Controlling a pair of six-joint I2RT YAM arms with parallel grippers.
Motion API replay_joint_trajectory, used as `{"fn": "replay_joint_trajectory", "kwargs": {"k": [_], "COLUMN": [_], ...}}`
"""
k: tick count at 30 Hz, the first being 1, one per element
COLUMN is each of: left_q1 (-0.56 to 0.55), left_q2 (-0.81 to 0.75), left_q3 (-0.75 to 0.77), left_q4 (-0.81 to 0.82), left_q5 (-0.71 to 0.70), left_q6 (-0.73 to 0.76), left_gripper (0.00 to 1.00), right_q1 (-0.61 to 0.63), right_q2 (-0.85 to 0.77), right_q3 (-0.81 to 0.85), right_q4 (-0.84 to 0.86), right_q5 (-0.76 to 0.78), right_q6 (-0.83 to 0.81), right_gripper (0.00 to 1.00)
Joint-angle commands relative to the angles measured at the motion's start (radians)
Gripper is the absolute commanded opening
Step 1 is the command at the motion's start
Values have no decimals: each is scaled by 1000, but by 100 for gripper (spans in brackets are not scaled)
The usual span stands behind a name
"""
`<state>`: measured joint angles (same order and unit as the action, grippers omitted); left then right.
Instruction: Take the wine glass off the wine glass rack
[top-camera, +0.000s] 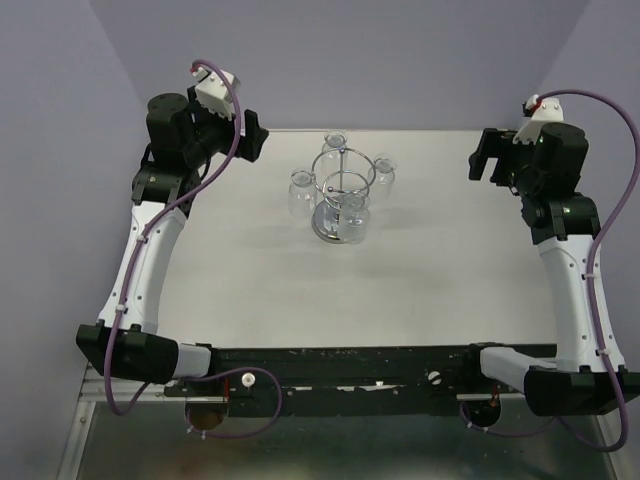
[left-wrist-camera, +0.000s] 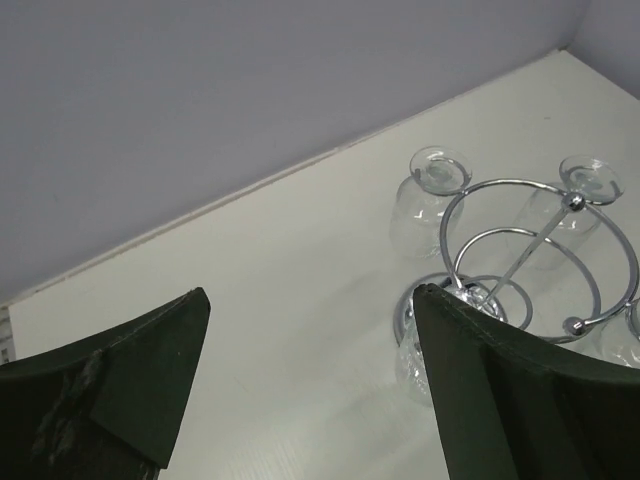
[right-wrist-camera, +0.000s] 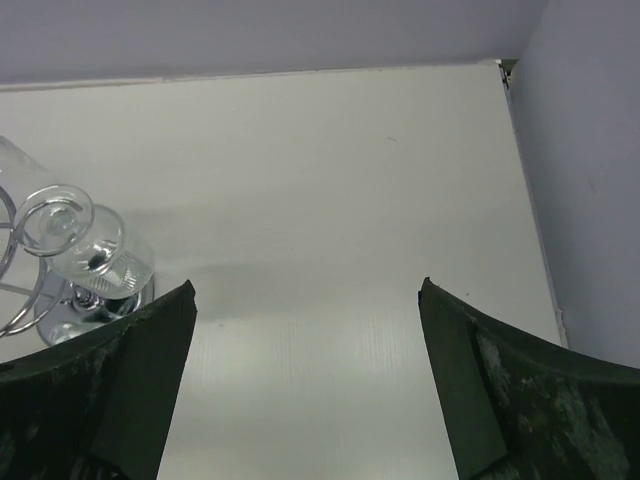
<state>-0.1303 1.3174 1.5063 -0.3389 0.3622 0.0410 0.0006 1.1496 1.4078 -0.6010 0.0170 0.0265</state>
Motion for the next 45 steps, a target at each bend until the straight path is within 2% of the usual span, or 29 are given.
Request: {"fn": "replay_joint_trajectory", "kwargs": {"k": [1, 5, 8, 11, 17, 20, 23, 25, 30, 33, 36, 39, 42, 45], "left_q1": [-5, -5, -5, -3, -3, -6, -17, -26, -54, -61, -61, -61, -61, -61], "left_q2": [51, 71, 46, -4, -135, -142, -133, -116, -64, -17, 19, 5, -18, -49], "left_q3": [130, 241, 246, 192, 8, -41, -69, -77, -80, -26, 6, -32, -118, -243], "left_q4": [25, -15, -22, -20, -37, -37, -46, -49, -152, -265, -359, -361, -328, -241], "left_q5": [81, 63, 81, 99, 106, 69, 142, 170, 172, 172, 167, 219, 300, 355], "left_q6": [-13, 68, 158, 246, 324, 246, 263, 270, 400, 462, 510, 556, 591, 614], "left_gripper": [99, 99, 99, 99, 99, 99, 99, 99, 99, 99, 99, 99, 99, 99], "right_q1": [-1, -1, -1, -1, -1, -1, -1, -1, -1, -2, -4, -4, -4, -4], "right_q2": [22, 62, 78, 105, 130, 153, 171, 182, 220, 219, 185, 168, 182, 196], "right_q3": [103, 216, 250, 284, 295, 312, 326, 323, 263, 211, 104, 33, 63, 135], "right_q4": [21, 23, 56, 56, 63, 58, 44, 47, 95, 138, 205, 245, 210, 150], "right_q5": [-62, -207, -285, -336, -384, -429, -497, -528, -548, -545, -621, -731, -847, -819], "right_q6": [-16, -132, -116, -70, -51, -51, -48, -45, -30, -42, -108, -103, -109, -83], "right_gripper": [100, 100, 100, 100, 100, 100, 100, 100, 100, 100, 100, 100, 100, 100]}}
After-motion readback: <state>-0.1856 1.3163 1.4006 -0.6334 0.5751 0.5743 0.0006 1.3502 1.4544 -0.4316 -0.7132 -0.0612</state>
